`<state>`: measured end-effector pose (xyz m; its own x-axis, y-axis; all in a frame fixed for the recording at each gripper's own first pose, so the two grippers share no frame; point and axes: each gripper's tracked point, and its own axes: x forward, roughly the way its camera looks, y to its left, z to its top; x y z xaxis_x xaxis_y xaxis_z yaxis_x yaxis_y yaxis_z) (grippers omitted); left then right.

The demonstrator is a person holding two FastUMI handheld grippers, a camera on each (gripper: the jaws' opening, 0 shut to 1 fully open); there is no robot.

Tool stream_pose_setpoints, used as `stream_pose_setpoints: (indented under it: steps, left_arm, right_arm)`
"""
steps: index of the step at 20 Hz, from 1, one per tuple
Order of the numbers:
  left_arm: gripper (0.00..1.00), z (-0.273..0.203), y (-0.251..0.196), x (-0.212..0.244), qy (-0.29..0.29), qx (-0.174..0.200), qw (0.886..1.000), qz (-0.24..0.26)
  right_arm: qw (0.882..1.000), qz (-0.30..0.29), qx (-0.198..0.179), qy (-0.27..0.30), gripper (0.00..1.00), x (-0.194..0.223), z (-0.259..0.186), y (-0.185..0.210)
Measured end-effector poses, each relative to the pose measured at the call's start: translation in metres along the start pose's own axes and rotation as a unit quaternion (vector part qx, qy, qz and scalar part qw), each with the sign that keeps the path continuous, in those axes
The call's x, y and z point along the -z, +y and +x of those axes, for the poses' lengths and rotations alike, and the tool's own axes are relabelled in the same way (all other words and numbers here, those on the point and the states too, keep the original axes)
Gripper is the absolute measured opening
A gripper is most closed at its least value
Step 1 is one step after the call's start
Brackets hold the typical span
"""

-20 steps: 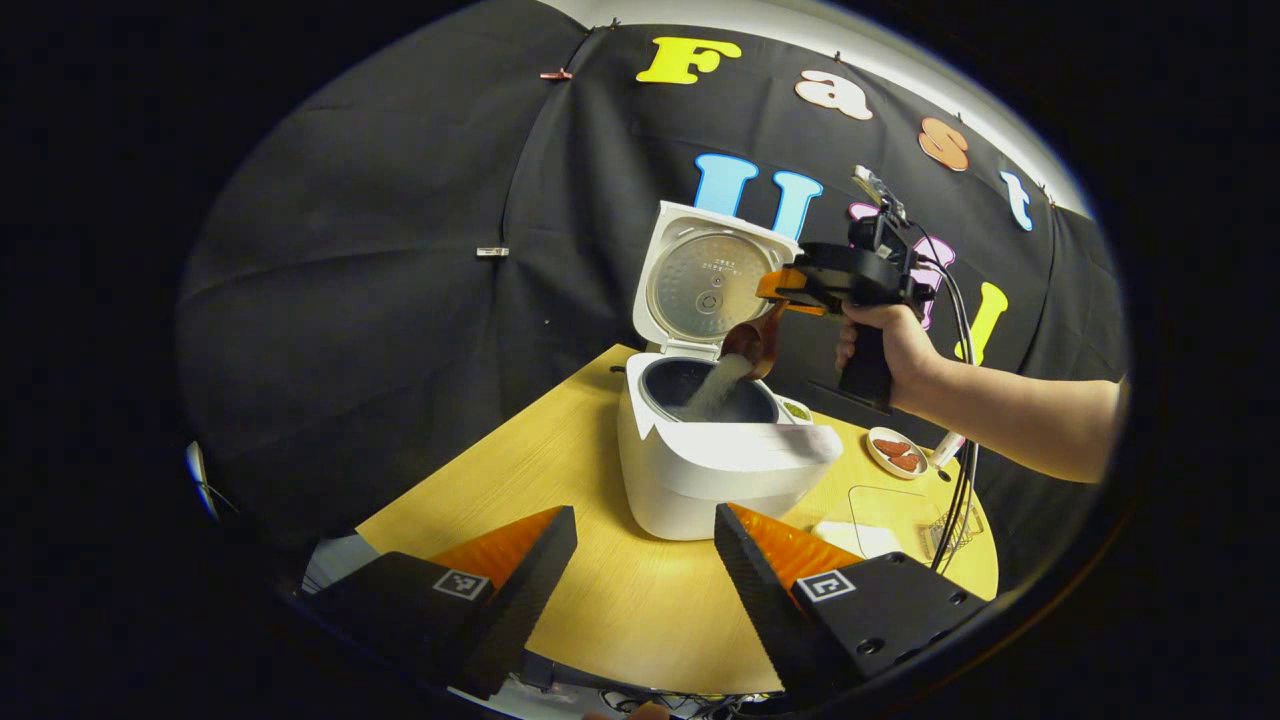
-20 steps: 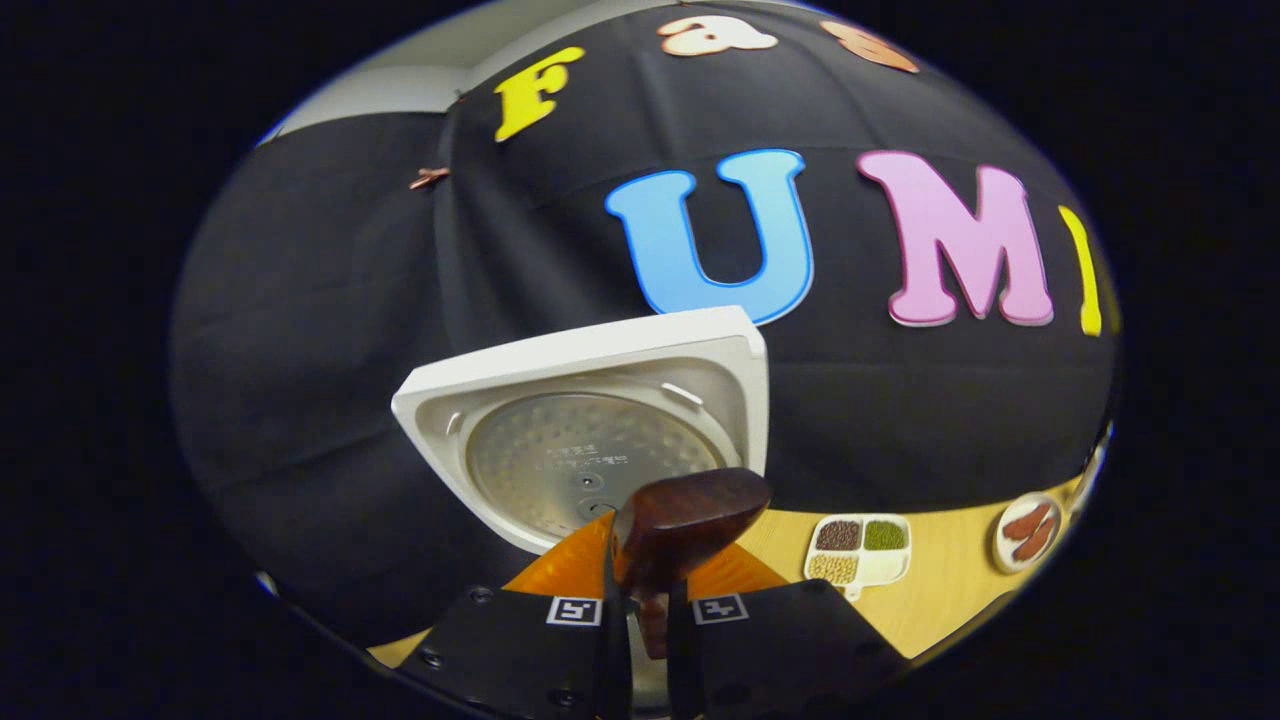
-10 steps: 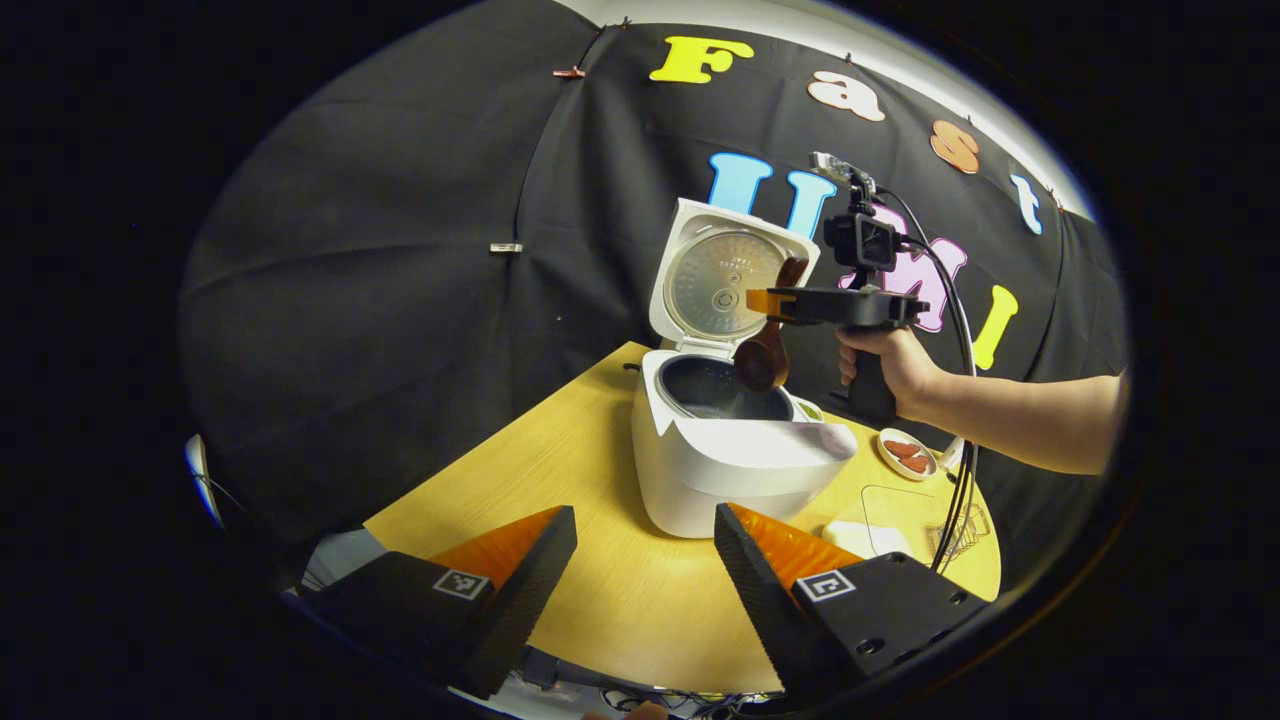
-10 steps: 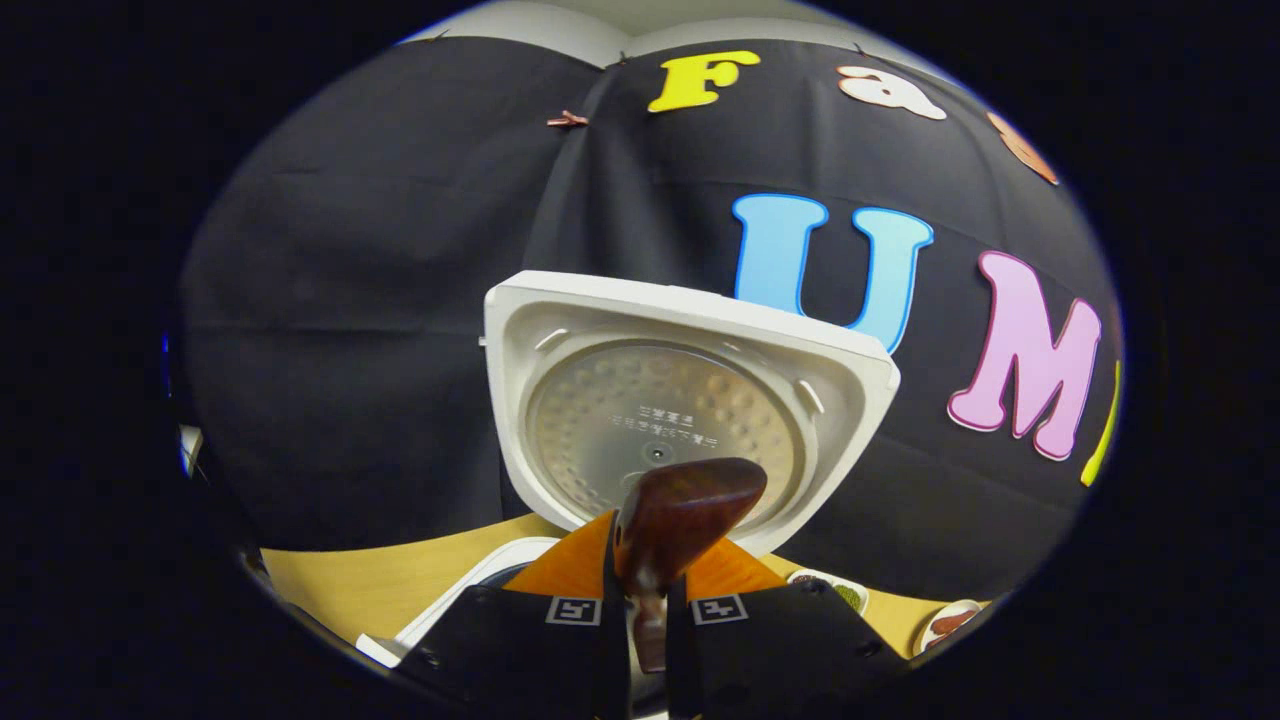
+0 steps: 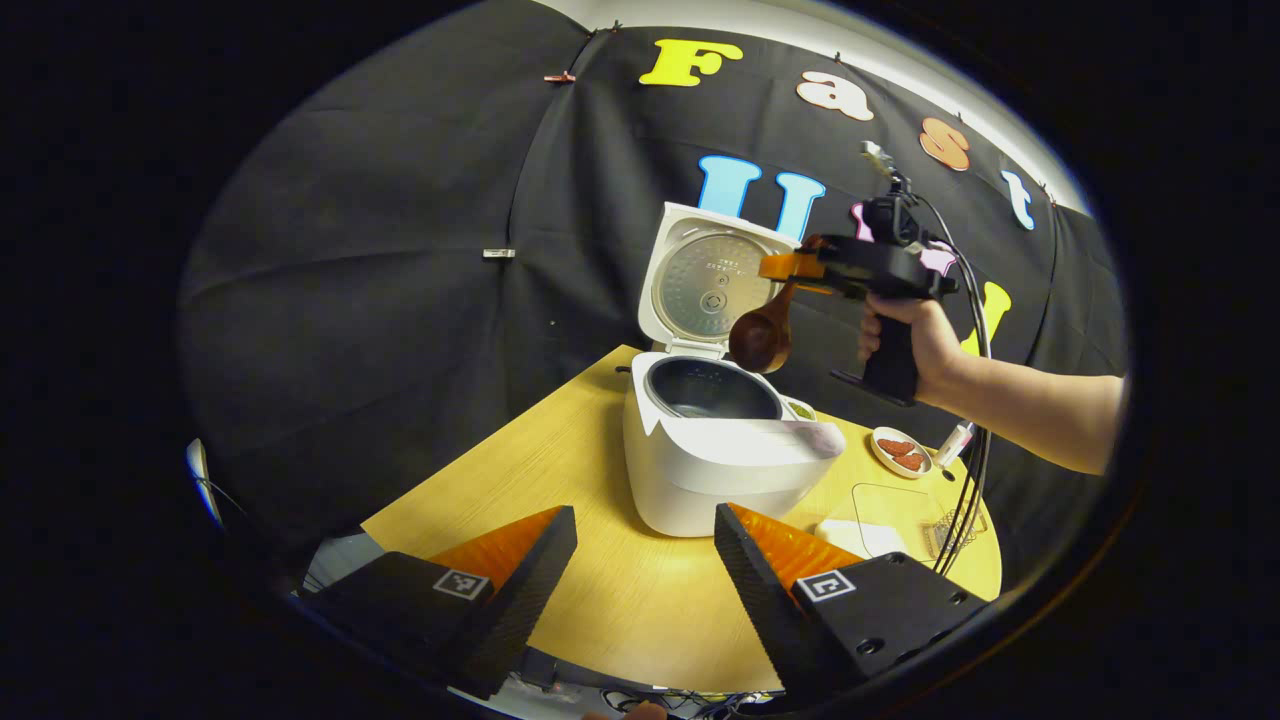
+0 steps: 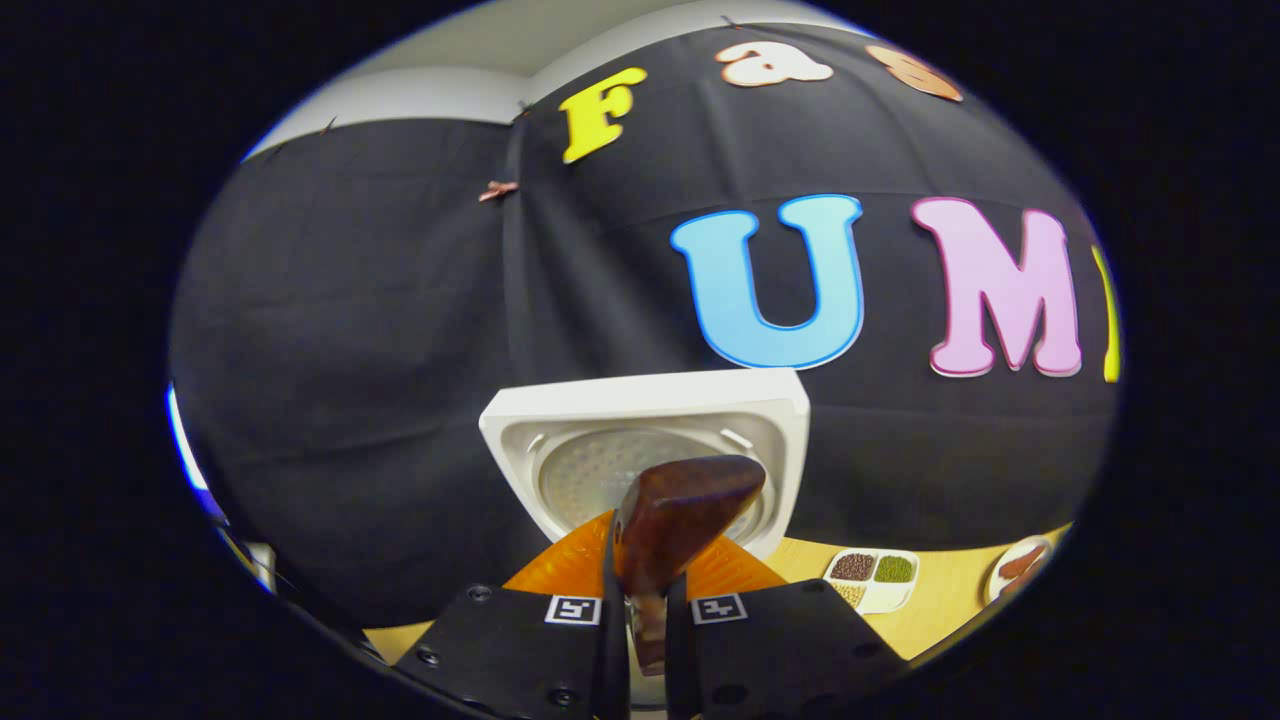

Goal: Close the left gripper, press the button to open the rice cooker; take a wooden spoon from the chopstick holder with the right hand, scoop a spoonful of rice and pour it into the rice cooker, then put the wooden spoon back into the chopstick holder.

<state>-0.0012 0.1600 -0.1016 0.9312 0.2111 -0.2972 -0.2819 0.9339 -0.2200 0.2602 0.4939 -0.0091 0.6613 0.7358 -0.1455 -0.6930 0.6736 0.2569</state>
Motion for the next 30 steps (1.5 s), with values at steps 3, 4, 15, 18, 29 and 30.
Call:
stream_pose_setpoints:
  steps: [3,4,15,18,29,30]
  left_arm:
    - [0.96,0.000,-0.017,-0.002,-0.002,0.011,1.000,0.009]
    - [0.96,-0.002,-0.024,-0.001,-0.002,0.015,1.000,0.014]
    - [0.96,-0.007,-0.134,0.004,-0.001,0.074,0.997,0.029]
    - [0.96,-0.007,-0.159,0.009,0.007,0.076,0.996,0.037]
    - [0.95,-0.024,-0.186,-0.023,-0.037,-0.011,0.999,0.022]
    - [0.95,-0.027,-0.185,-0.026,-0.043,-0.020,0.999,0.017]
  right_arm:
    - [0.996,0.081,0.023,-0.015,0.18,-0.026,-0.030,-0.034]
    - [0.994,0.099,0.032,-0.021,0.18,-0.036,-0.044,-0.047]
    - [0.970,0.121,0.188,-0.091,0.18,-0.099,-0.252,-0.252]
    - [0.956,0.138,0.241,-0.090,0.18,-0.082,-0.308,-0.312]
    - [0.919,0.199,0.338,-0.021,0.18,0.054,-0.400,-0.430]
    - [0.917,0.206,0.342,-0.015,0.18,0.067,-0.402,-0.434]
